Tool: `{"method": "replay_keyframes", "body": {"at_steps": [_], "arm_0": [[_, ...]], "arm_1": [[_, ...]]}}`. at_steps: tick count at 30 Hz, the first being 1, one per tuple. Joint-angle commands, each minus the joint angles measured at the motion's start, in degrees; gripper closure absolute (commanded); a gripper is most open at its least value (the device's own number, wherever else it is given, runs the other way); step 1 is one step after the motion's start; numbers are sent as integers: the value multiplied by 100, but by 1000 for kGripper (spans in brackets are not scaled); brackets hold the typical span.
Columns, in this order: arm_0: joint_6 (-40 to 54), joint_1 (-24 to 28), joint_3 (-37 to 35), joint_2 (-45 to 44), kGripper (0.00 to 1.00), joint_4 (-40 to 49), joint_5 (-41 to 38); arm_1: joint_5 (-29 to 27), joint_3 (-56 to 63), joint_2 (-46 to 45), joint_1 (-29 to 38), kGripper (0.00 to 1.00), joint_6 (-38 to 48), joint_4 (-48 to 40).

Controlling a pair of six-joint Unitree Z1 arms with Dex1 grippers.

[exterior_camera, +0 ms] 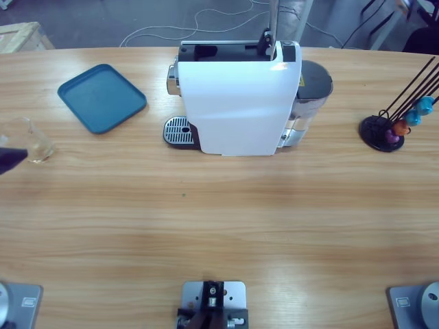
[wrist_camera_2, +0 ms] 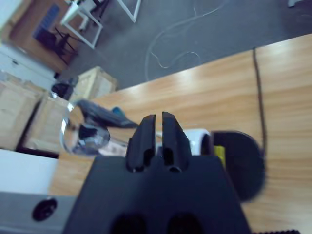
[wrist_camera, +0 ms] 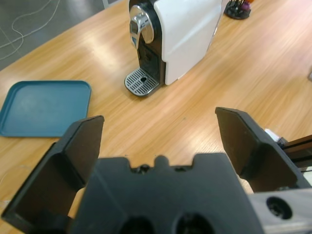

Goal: Pour coffee

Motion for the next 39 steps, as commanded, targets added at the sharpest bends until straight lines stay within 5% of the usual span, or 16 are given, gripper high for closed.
{"method": "replay_keyframes", "body": {"at_steps": [1, 15, 19, 27, 29, 34, 39], "arm_0": [[78, -99, 22, -299, 13, 353, -90], [61, -113, -147, -395, 13, 838, -143], [61, -113, -162, -531, 13, 1016, -134], [61, -113, -73, -197, 13, 715, -152], [61, -113, -136, -98, 13, 657, -152], [69, -113, -213, -19, 13, 631, -202], [55, -113, -155, -69, 13, 640, -195]], "arm_1": [[707, -237, 876, 450, 1000, 76, -565], [829, -223, 1839, 1382, 1000, -305, -1077], [672, -253, 1298, 1401, 1000, -991, -622], [-1054, 466, -759, 2197, 1000, -986, 459], [-1246, 756, -977, 1914, 1000, -827, 468], [-525, 628, -453, 299, 1000, -743, 168], [-193, -374, 697, -186, 1000, -523, 32]]}}
